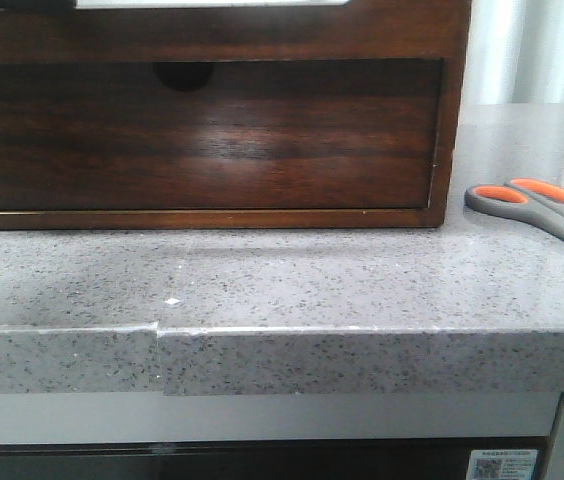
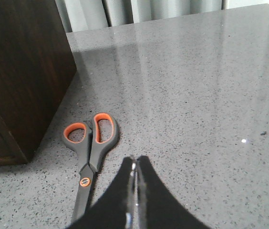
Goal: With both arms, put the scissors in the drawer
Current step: 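Pull the drawer open toward the robot with the left gripper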
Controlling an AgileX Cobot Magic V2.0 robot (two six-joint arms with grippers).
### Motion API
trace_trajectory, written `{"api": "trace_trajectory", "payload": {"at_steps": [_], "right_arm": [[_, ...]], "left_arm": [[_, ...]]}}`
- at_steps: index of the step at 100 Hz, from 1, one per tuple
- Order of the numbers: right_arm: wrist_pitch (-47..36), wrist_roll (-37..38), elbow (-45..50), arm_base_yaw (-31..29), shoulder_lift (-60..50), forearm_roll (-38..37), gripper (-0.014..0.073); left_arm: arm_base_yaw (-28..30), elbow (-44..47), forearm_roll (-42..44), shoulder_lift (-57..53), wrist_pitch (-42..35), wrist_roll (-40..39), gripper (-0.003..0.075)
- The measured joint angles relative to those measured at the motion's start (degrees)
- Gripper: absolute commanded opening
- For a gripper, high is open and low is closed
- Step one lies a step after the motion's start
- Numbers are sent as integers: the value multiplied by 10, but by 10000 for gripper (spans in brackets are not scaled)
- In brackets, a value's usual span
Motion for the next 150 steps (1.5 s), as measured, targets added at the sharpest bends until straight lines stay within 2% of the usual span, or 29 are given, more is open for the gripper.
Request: {"api": "trace_trajectory", "payload": {"at_steps": [32,75,96,103,118,127,136,150], "right_arm": [[2,0,0,0,0,0,-61],[7,0,0,0,0,0,-61],[9,0,0,0,0,0,-61],[9,0,0,0,0,0,-61],[11,0,0,0,0,0,-61],[14,0,0,0,0,0,-61],[14,0,0,0,0,0,-61],[15,0,0,0,0,0,-61]], "left_arm": [[-38,55,0,-82,-3,-1,-22],[-39,134,13,-194,-70,-1,-22],[-39,150,18,-204,-75,0,-17],[-39,150,18,-204,-75,0,24],[-39,150,18,-204,-75,0,188],[-39,150,18,-205,-74,0,256],[-39,150,18,-208,-74,0,287],[-39,150,18,-208,-74,0,287]]}}
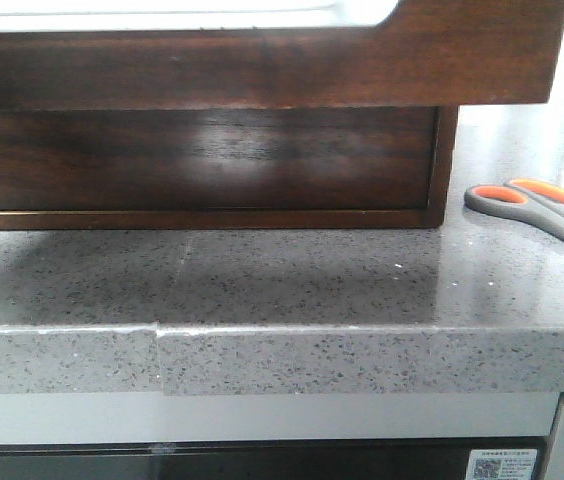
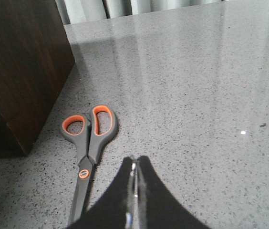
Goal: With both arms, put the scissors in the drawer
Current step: 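Pull the drawer open toward the robot with the left gripper, then lower the right gripper over the scissors and grasp them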
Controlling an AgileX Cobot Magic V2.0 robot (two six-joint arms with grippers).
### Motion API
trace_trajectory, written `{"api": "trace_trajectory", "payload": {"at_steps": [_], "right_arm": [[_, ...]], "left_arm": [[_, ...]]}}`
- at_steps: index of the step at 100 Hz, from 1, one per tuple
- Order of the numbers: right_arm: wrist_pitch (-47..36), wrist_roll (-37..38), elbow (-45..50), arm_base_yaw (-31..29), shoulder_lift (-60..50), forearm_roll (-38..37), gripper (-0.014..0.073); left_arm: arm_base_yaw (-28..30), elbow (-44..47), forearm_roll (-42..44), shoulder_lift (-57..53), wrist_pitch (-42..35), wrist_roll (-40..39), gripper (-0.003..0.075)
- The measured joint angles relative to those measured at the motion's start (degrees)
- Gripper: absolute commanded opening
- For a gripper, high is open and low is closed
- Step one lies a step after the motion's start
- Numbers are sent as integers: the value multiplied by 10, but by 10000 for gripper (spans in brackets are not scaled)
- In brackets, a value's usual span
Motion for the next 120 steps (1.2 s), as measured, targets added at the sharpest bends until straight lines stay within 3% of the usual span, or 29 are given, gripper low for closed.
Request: {"api": "trace_trajectory", "payload": {"at_steps": [31,55,67,91,120], "right_arm": [[25,0,0,0,0,0,-61],[45,0,-8,0,23,0,-49],[46,-5,-8,0,48,0,42],[61,-52,-42,41,114,-1,315],[145,-58,-185,76,288,-5,340]], "left_arm": [[0,0,35,-4,-16,0,282],[0,-1,8,-66,-40,0,282],[0,-1,-36,-113,-50,0,282],[0,-1,-166,-203,-50,0,282],[0,-1,-223,-261,-27,0,282]]}}
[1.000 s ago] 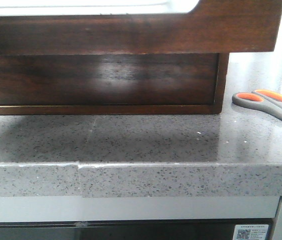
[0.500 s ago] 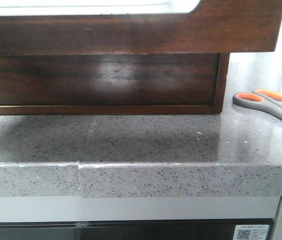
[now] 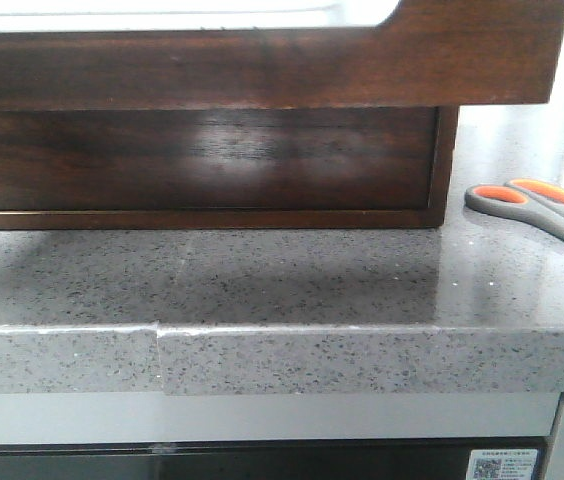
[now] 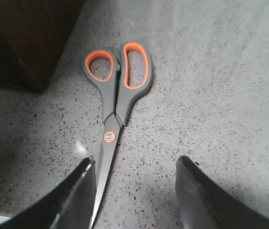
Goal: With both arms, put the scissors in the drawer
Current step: 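Lower the right gripper over the scissors and grasp them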
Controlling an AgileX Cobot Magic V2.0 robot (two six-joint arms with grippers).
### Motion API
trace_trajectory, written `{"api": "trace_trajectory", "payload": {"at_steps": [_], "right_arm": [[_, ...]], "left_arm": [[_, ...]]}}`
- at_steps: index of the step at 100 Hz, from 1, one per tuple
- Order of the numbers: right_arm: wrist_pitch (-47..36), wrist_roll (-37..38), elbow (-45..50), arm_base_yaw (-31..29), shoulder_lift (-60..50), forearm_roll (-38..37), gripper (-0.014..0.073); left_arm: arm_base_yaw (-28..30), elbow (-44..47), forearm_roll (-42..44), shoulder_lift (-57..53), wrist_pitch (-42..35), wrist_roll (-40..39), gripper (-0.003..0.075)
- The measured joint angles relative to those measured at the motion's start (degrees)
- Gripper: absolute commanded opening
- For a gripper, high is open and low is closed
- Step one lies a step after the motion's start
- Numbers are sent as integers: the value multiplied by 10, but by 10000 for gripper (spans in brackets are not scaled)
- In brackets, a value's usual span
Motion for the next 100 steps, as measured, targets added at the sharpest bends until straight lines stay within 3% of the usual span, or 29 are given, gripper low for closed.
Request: {"api": "trace_trajectory", "payload": {"at_steps": [35,100], "right_arm": [[157,-1,-180,16,234,-1,337],[178,-1,-237,34,388,-6,336]], "left_arm": [[0,-1,-8,0,7,0,282],[0,-1,-10,0,36,0,282]]}}
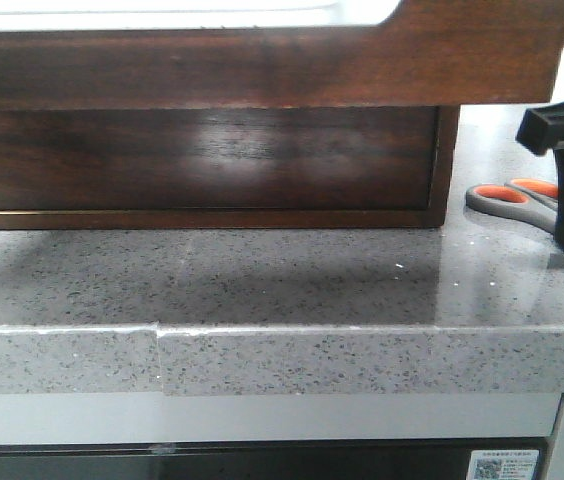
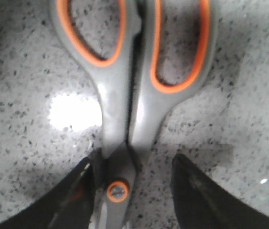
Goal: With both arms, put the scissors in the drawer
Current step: 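Lower the right gripper over the scissors and grasp them, then carry the scissors over the open drawer and release them inside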
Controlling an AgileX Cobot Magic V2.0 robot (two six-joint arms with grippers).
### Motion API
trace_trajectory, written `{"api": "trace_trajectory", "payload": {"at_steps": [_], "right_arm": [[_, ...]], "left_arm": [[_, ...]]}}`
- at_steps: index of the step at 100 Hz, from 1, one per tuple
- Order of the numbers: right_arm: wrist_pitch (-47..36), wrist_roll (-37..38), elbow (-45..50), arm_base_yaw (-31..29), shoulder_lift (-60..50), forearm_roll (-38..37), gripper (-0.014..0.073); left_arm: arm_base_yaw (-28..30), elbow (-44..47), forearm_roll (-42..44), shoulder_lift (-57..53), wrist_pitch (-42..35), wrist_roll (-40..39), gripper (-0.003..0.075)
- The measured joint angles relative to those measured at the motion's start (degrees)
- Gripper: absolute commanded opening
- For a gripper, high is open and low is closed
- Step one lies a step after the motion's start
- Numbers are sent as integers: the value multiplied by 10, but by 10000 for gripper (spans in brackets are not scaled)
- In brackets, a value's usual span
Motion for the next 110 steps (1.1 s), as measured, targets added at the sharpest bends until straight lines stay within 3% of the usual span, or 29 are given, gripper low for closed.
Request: {"api": "trace_trajectory", "payload": {"at_steps": [19,36,49,85,110], "right_arm": [[5,0,-7,0,8,-5,304],[12,0,-7,0,8,-11,52],[12,0,-8,0,8,-18,-67],[28,0,-8,0,1,-21,-69],[54,26,1,0,-84,-77,-69]], "left_arm": [[0,0,0,0,0,0,281],[0,0,0,0,2,0,281],[0,0,0,0,3,0,281],[0,0,-2,0,21,0,281],[0,0,-2,0,28,0,281]]}}
